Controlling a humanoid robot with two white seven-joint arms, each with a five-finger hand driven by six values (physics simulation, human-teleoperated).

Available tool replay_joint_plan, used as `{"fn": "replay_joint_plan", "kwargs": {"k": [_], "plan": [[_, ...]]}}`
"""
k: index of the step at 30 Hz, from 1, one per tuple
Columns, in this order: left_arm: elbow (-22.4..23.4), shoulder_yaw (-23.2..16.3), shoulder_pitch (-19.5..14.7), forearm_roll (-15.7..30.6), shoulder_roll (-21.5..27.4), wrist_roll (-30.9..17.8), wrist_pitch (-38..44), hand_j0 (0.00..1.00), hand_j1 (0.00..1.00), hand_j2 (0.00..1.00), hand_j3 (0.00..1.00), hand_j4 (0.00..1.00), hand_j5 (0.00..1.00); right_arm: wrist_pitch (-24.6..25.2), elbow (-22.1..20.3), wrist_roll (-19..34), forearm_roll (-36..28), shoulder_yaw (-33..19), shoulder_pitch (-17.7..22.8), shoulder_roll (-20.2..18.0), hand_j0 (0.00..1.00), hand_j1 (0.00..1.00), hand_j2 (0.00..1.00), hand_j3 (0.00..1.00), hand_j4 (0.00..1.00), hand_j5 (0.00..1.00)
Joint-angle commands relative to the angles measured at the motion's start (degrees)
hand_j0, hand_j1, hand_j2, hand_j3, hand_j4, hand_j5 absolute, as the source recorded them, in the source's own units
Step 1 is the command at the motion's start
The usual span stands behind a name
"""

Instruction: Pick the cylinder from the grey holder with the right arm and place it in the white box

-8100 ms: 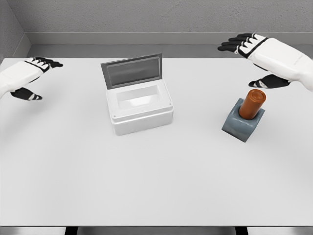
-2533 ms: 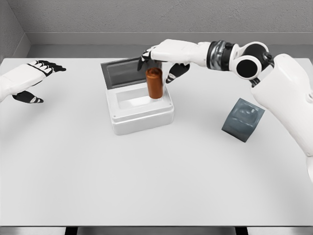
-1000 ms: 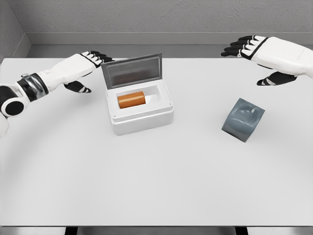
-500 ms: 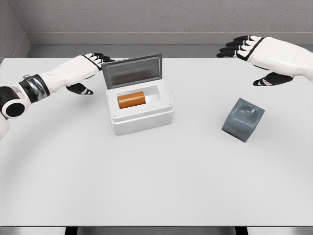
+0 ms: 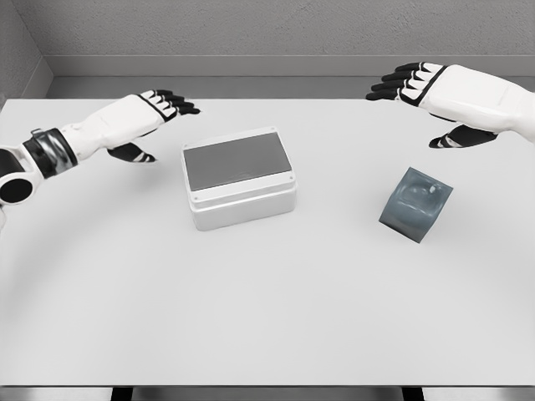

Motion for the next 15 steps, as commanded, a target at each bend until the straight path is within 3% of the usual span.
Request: {"fn": "replay_joint_plan", "kwargs": {"k": [1, 5, 7, 12, 15], "plan": [[0.58, 0.98, 0.00, 2.52, 1.69, 0.07, 0.03, 1.00, 1.00, 1.00, 1.00, 1.00, 1.00, 0.17, -0.01, -0.03, -0.31, 0.23, 0.00, 0.01, 1.00, 1.00, 1.00, 1.00, 1.00, 1.00], [-0.12, 0.90, 0.26, 8.41, 7.67, -0.10, 0.03, 1.00, 1.00, 1.00, 1.00, 1.00, 1.00, 0.17, -0.10, -0.03, -0.31, 0.84, -0.09, 0.01, 1.00, 1.00, 1.00, 1.00, 1.00, 1.00], [-2.40, 0.98, 2.72, 11.22, 11.53, -0.10, 0.03, 1.00, 1.00, 1.00, 1.00, 1.00, 1.00, 0.17, -0.01, -0.03, -0.40, 0.93, -0.09, 0.01, 1.00, 1.00, 1.00, 1.00, 1.00, 1.00], [-2.67, 1.60, 5.98, 11.14, 14.70, -0.37, 0.03, 1.00, 1.00, 1.00, 1.00, 1.00, 1.00, 0.17, -0.10, -0.03, -0.40, 0.93, 0.00, -0.08, 1.00, 1.00, 1.00, 1.00, 1.00, 1.00], [-2.67, 2.21, 6.24, 11.14, 14.88, -0.37, 0.03, 1.00, 1.00, 1.00, 1.00, 1.00, 1.00, 0.17, -0.19, -0.03, -0.31, 0.93, 0.00, -0.17, 1.00, 1.00, 1.00, 1.00, 1.00, 1.00]]}}
